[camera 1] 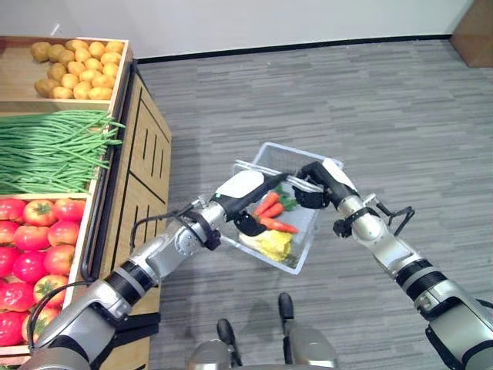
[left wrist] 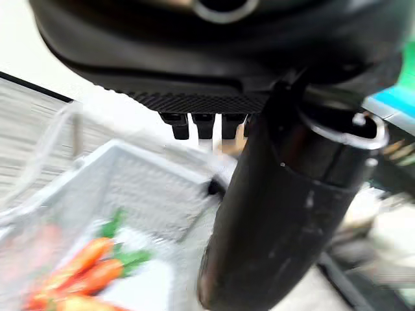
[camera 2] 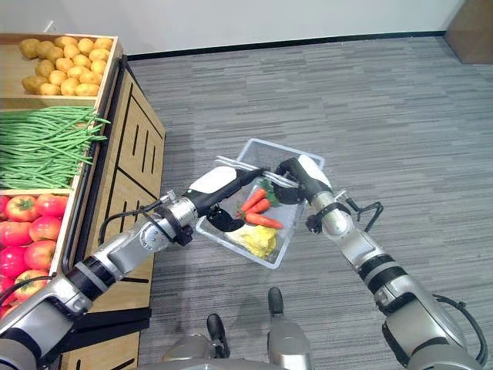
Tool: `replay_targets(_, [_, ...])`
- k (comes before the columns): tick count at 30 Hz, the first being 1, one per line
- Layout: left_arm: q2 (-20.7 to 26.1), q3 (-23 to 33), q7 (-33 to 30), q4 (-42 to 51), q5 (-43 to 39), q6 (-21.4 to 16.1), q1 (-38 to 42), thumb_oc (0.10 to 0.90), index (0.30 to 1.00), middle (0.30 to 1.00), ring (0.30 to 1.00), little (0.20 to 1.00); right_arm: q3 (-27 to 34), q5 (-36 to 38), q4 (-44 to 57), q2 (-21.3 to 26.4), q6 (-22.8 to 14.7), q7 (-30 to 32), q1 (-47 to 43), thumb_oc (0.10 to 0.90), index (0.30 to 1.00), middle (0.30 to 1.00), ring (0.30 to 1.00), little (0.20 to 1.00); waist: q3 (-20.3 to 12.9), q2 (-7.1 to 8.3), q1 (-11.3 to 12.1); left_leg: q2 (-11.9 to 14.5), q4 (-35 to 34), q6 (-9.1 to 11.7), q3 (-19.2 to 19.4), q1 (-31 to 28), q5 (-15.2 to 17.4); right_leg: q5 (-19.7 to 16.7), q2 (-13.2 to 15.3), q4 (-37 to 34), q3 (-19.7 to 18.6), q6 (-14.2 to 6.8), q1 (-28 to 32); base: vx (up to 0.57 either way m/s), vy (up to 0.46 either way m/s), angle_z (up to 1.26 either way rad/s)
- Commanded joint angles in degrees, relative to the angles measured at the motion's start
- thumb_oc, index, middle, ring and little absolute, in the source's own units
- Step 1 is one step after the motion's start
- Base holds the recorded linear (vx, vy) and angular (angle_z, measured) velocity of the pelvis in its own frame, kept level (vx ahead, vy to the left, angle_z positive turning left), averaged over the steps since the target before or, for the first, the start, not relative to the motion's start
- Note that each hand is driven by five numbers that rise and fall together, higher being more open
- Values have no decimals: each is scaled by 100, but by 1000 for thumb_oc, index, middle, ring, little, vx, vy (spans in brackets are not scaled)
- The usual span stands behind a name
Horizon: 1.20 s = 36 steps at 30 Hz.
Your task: Get the vegetables into the basket
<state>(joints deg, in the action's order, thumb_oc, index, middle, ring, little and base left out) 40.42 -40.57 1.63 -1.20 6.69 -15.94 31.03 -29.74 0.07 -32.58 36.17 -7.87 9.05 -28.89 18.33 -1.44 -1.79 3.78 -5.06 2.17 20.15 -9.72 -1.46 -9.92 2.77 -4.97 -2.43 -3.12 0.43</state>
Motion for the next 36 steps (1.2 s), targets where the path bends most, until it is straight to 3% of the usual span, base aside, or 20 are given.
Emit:
replay_targets(1, [-155, -219, 394, 209, -2065, -520, 185, 900, 1000, 1000, 1000, 1000, 609, -20, 233, -88, -538, 546, -310, 400, 300, 300, 300, 300, -695, 19, 138, 184, 6, 434, -428, 128, -56, 657, 571, 10, 349, -674, 451, 0, 3, 4])
replay_targets(2, [-139, -206, 416, 227, -2092, -510, 176, 900, 1000, 1000, 1000, 1000, 604, -20, 229, -93, -543, 548, -310, 400, 300, 300, 300, 300, -699, 21, 134, 184, 6, 434, -428, 128, -55, 658, 571, 9, 349, -674, 451, -2, 7, 3])
replay_targets(5, [-274, 169, 615, 265, -3197, -331, -523, 900, 1000, 1000, 1000, 1000, 785, -40, -190, -138, -471, 533, 0, 400, 300, 300, 300, 300, -705, 26, 173, 176, 6, 426, -467, 125, -64, 660, 577, 13, 368, -666, 467, 0, 0, 0])
replay_targets(7, [-294, 731, 941, 335, -4399, -45, -1497, 900, 1000, 1000, 1000, 1000, 1242, -237, -674, -26, -378, 539, 628, 400, 300, 300, 300, 300, -692, 28, 246, 154, 6, 419, -545, 149, -84, 668, 588, 7, 426, -648, 514, -11, -6, 6])
replay_targets(11, [-229, 978, 1141, 150, -4702, 103, -2068, 900, 1000, 1000, 1000, 1000, 1519, -234, -1050, -81, -387, 573, 987, 400, 300, 300, 300, 300, -700, 23, 258, 148, 6, 417, -585, 160, -93, 675, 589, 1, 478, -649, 531, -1, -8, 9])
replay_targets(15, [-73, 1224, 1216, -409, -4211, 110, -2591, 900, 1000, 1000, 1000, 1000, 1898, -12, -1781, -255, -458, 582, 1346, 400, 300, 300, 300, 300, -706, 7, 304, 147, 6, 414, -632, 159, -101, 691, 586, 6, 509, -645, 554, 6, -11, 9])
replay_targets(16, [-255, 1389, 1127, -1028, -3859, 130, -2830, 900, 1000, 1000, 1000, 1000, 2063, 103, -1994, -371, -479, 571, 1518, 400, 300, 300, 300, 300, -703, 14, 316, 147, 6, 415, -637, 163, -106, 696, 580, 3, 516, -644, 554, 2, -10, 9])
replay_targets(19, [-567, 1554, 1038, -1716, -3599, 158, -3030, 900, 1000, 1000, 1000, 1000, 2169, 177, -2156, -420, -501, 561, 1716, 400, 300, 300, 300, 300, -709, 13, 309, 151, 6, 414, -649, 168, -111, 702, 582, 3, 531, -647, 557, -2, -13, 8])
replay_targets(20, [-849, 1761, 908, -2400, -3280, 202, -3207, 900, 1000, 1000, 1000, 1000, 2269, 214, -2251, -508, -505, 544, 1878, 400, 300, 300, 300, 300, -707, 20, 306, 148, 6, 411, -654, 182, -122, 700, 583, 11, 546, -646, 548, 0, 0, 0])
replay_targets(21, [-859, 1758, 907, -2414, -3274, 192, -3203, 900, 1000, 1000, 1000, 1000, 2268, 214, -2249, -504, -505, 544, 1881, 400, 300, 300, 300, 300, -711, 16, 301, 148, 6, 411, -657, 185, -122, 701, 583, 10, 549, -646, 548, 0, 0, 0])
replay_targets(27, [-1874, 2365, 222, -4588, -2149, 297, -3374, 900, 1000, 1000, 1000, 1000, 2634, 719, -3106, -959, -529, 522, 2297, 400, 300, 300, 300, 300, -749, 23, 259, 162, 6, 405, -652, 214, -132, 701, 566, 30, 561, -629, 515, -5, 1, 4])
replay_targets(30, [-1950, 2369, 190, -4725, -2003, 281, -3361, 900, 1000, 1000, 1000, 1000, 2652, 804, -3153, -1030, -534, 512, 2355, 400, 300, 300, 300, 300, -752, 20, 247, 165, 6, 406, -656, 217, -130, 701, 562, 34, 552, -628, 511, 0, 0, 0])
replay_targets(31, [-2307, 2738, -200, -5768, -1560, 372, -3214, 900, 1000, 1000, 1000, 1000, 2665, 858, -3565, -1240, -524, 463, 2500, 400, 300, 300, 300, 300, -777, 34, 228, 178, 6, 410, -636, 218, -129, 691, 553, 47, 544, -614, 492, 0, 0, 0])
replay_targets(34, [-2540, 2986, -505, -6592, -1126, 484, -3096, 900, 1000, 1000, 1000, 1000, 2723, 1053, -3822, -1419, -516, 442, 2638, 400, 300, 300, 300, 300, -812, 42, 183, 189, 6, 419, -614, 204, -118, 695, 535, 49, 526, -600, 486, 3, 0, -1])
replay_targets(36, [-2600, 3038, -594, -6767, -1009, 517, -3087, 900, 1000, 1000, 1000, 1000, 2679, 1035, -3923, -1455, -503, 422, 2677, 425, 336, 336, 336, 336, -827, 43, 182, 190, 6, 422, -607, 195, -114, 700, 528, 48, 517, -593, 491, 6, -3, -7])
